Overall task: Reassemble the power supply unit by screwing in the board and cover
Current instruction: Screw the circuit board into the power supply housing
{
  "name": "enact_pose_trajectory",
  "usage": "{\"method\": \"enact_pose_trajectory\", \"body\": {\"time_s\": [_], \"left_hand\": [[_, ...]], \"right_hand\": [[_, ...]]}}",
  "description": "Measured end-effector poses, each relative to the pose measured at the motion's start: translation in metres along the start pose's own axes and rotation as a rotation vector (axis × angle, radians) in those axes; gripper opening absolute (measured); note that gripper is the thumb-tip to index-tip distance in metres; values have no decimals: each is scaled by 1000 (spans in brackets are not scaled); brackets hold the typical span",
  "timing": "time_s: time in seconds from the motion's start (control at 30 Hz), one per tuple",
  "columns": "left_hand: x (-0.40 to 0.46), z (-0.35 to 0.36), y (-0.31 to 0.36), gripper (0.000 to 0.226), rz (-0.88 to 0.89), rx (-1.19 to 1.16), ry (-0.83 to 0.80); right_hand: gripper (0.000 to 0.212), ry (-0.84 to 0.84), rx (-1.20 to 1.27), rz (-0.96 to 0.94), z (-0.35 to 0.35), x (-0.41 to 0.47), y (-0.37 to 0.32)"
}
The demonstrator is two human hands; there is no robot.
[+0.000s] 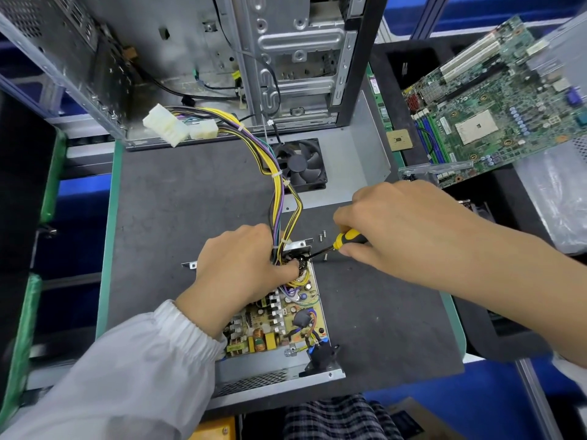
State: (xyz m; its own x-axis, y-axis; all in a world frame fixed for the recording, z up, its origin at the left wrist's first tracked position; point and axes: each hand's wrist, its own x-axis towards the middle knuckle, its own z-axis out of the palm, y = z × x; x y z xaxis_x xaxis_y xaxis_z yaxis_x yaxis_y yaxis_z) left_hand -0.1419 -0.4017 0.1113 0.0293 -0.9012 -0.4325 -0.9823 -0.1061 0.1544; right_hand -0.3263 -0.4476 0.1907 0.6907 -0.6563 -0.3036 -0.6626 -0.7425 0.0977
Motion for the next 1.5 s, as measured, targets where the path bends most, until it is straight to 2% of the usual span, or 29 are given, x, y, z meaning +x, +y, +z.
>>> {"method": "enact_pose_trajectory", "body": {"time_s": [0.3, 0.47, 0.53, 0.6, 0.67, 0.73, 0.77, 0.83, 0.87, 1.0, 1.13, 1.23, 1.33, 1.4, 1.43, 1.5], "left_hand": [[1, 1, 0, 40, -6, 16, 17], [1, 2, 0, 39, 1, 21, 28], [1, 2, 0, 40, -5, 23, 34], [2, 2, 1, 42, -13, 32, 32], [2, 3, 0, 44, -19, 25, 27], [3, 3, 0, 45, -21, 14, 25], [3, 3, 0, 45, -22, 12, 26], [2, 3, 1, 46, -24, 7, 35], [2, 3, 1, 47, -25, 1, 37], [2, 3, 0, 43, -3, 7, 23], [3, 2, 0, 47, -15, -3, 22], [3, 4, -1, 46, -13, -1, 28], [4, 4, 0, 51, -22, 9, 25], [5, 3, 0, 51, -25, 4, 22], [5, 3, 0, 51, -28, -2, 18], [5, 4, 0, 51, -30, -8, 16]], "right_hand": [[20, -31, -48, 5, -3, 4, -6], [43, -45, -184, -18, -12, 15, -16], [38, -64, -219, -56, -16, 19, -22], [23, -117, -191, -84, -20, 22, -21], [28, -113, -196, -149, -25, 25, -16], [20, -117, -205, -191, -30, 27, -12], [25, -99, -212, -205, -30, 27, -11], [50, -61, -253, -225, -33, 26, -13], [52, -40, -265, -225, -33, 25, -14], [38, -78, -181, -218, -27, 27, -7], [15, -10, -300, -287, -38, 33, -9], [33, -27, -438, -286, -40, 34, -18], [27, -121, -368, -247, -31, 32, -19], [47, -164, -414, -232, -32, 29, -17], [46, -162, -408, -263, -35, 27, -17], [31, -150, -415, -271, -39, 23, -18]]}}
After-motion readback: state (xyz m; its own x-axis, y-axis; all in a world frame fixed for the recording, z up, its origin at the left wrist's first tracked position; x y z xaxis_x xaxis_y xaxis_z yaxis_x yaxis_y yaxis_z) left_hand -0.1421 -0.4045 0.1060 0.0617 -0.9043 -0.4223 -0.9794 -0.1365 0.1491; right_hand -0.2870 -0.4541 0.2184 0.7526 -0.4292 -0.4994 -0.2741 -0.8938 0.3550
